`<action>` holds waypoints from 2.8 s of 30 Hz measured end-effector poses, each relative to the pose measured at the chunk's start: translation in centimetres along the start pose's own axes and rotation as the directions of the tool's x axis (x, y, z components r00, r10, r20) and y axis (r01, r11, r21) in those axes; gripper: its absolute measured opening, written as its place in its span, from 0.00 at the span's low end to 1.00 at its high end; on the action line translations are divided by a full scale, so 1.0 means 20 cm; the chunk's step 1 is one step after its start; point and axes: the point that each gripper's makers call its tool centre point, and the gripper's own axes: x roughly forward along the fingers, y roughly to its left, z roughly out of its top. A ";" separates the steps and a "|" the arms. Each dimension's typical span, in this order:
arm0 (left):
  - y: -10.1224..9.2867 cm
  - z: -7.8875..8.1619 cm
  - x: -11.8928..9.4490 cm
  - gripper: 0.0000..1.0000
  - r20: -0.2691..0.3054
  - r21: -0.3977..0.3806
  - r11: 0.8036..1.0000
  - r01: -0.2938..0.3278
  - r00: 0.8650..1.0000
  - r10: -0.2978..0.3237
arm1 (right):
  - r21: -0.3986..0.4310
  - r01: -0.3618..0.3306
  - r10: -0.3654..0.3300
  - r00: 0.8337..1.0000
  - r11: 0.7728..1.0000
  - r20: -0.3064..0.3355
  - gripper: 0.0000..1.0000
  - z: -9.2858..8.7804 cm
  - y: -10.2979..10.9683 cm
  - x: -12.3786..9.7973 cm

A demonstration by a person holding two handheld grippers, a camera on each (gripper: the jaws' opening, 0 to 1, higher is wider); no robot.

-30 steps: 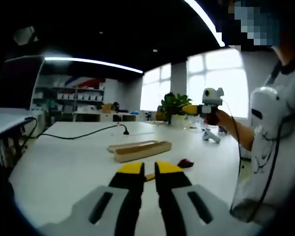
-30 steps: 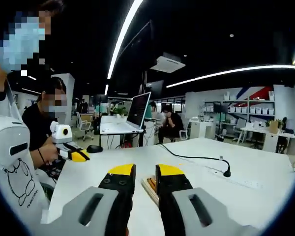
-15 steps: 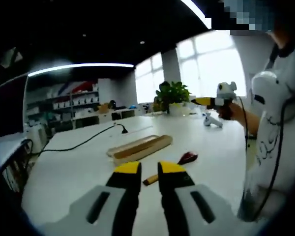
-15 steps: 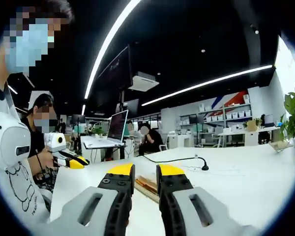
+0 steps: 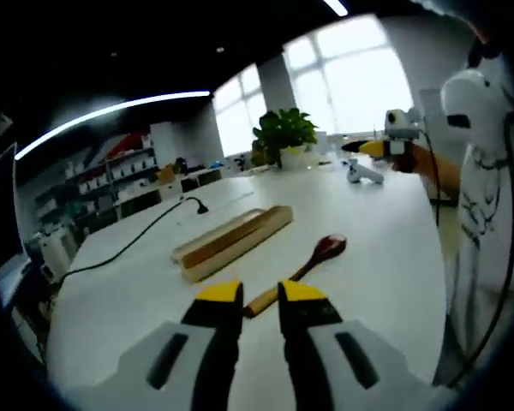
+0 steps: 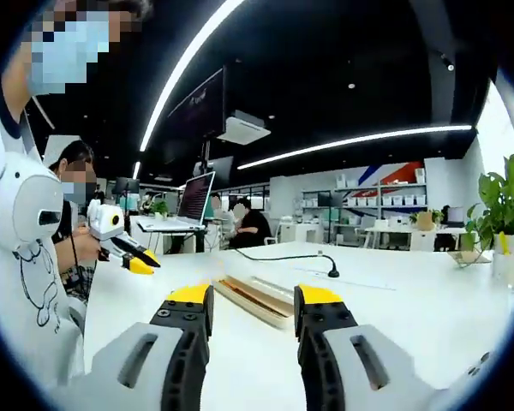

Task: Arrange the utensils inside the cutlery case until each visible utensil rests in its matching compartment.

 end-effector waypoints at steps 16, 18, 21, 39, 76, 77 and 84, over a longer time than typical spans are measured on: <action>-0.01 -0.14 0.10 0.17 -0.139 0.098 0.995 0.005 0.990 0.008 | -0.133 -0.090 0.073 0.989 0.987 -0.128 0.35 -0.14 0.11 0.05; -0.01 -0.15 0.11 0.17 -0.146 0.097 0.995 0.011 0.989 0.003 | -0.090 -0.106 0.095 0.989 0.990 -0.115 0.36 -0.16 0.15 0.07; -0.02 -0.13 0.12 0.17 -0.123 0.085 0.996 0.013 0.992 -0.002 | -0.003 -0.161 0.160 0.983 0.987 -0.091 0.38 -0.17 0.21 0.10; -0.05 -0.15 0.17 0.21 -0.188 0.186 0.975 0.118 0.979 -0.083 | -0.083 -0.284 0.241 0.909 0.955 -0.340 0.37 -0.42 0.41 0.34; -0.22 -0.11 0.31 0.21 -0.271 0.316 0.904 0.288 0.941 -0.205 | 0.082 -0.282 0.291 0.866 0.956 -0.406 0.03 -0.46 0.38 0.38; -0.24 -0.12 0.31 0.21 -0.273 0.308 0.902 0.303 0.936 -0.221 | 0.115 -0.247 0.272 0.857 0.962 -0.438 0.03 -0.49 0.35 0.36; -0.24 -0.11 0.32 0.20 -0.269 0.323 0.902 0.288 0.941 -0.204 | 0.316 -0.203 0.330 0.840 0.927 -0.430 0.03 -0.54 0.36 0.39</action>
